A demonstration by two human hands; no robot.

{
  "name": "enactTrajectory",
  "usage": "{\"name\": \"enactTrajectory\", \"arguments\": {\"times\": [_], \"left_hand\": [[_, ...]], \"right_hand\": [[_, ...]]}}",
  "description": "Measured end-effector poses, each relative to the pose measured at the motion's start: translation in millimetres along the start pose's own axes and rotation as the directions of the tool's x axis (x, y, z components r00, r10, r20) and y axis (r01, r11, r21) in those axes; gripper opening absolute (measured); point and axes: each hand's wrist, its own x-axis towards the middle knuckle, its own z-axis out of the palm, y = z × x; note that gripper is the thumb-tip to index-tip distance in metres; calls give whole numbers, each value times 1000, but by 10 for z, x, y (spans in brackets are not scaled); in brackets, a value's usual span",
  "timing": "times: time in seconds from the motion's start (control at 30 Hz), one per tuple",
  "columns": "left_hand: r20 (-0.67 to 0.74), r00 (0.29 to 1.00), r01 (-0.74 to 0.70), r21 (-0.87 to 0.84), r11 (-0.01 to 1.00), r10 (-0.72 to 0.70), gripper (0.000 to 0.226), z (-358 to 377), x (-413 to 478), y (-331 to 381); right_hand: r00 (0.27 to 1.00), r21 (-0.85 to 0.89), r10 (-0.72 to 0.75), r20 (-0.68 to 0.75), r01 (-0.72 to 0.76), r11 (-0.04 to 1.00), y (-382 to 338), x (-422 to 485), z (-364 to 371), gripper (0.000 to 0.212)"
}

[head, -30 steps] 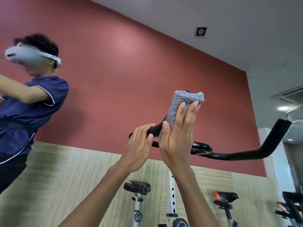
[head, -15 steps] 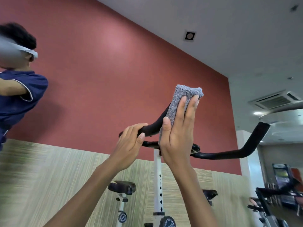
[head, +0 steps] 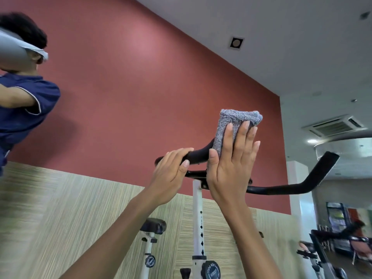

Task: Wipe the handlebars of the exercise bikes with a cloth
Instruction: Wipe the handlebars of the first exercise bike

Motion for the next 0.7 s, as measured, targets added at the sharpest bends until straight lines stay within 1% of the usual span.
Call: {"name": "enactTrajectory", "arguments": {"times": [0.07,0.13,0.23,0.3,0.37,0.43,0.5,0.6,0.67,0.7], "left_hand": [[-15,1000,6,-17,1000,-6,51,17,-7,22],[-35,999,12,-30,999,-13,50,30,-15,39],[-50,999,17,-30,999,-18,48,53,-16,54],[-54,998,16,-31,999,-18,49,64,-12,49],[-40,999,13,-37,999,-15,51,50,-4,38],[-21,1000,10,-42,999,-11,52,24,-5,27],[-14,1000,4,-46,999,-5,51,4,-13,34],[-20,1000,10,-54,998,-11,52,3,-16,58],[-31,999,10,-55,998,-12,52,17,-18,59],[-30,1000,9,-56,998,-11,50,17,-16,54]], "right_hand": [[1000,4,-10,15,10,1000,-12,-129,42,60],[998,-10,-62,35,62,998,36,-230,62,61],[994,-48,-104,44,106,993,101,-136,16,59],[997,-63,-75,19,76,995,116,32,-35,57],[1000,-45,-10,-5,10,999,94,157,-63,55],[1000,-21,10,-10,-10,1000,35,125,-49,56],[998,-41,-56,19,57,998,17,-61,12,59],[977,-138,-199,79,209,968,129,-200,30,61],[965,-182,-245,89,258,949,235,-94,-35,61],[966,-187,-243,87,255,949,264,-24,-68,60]]}}
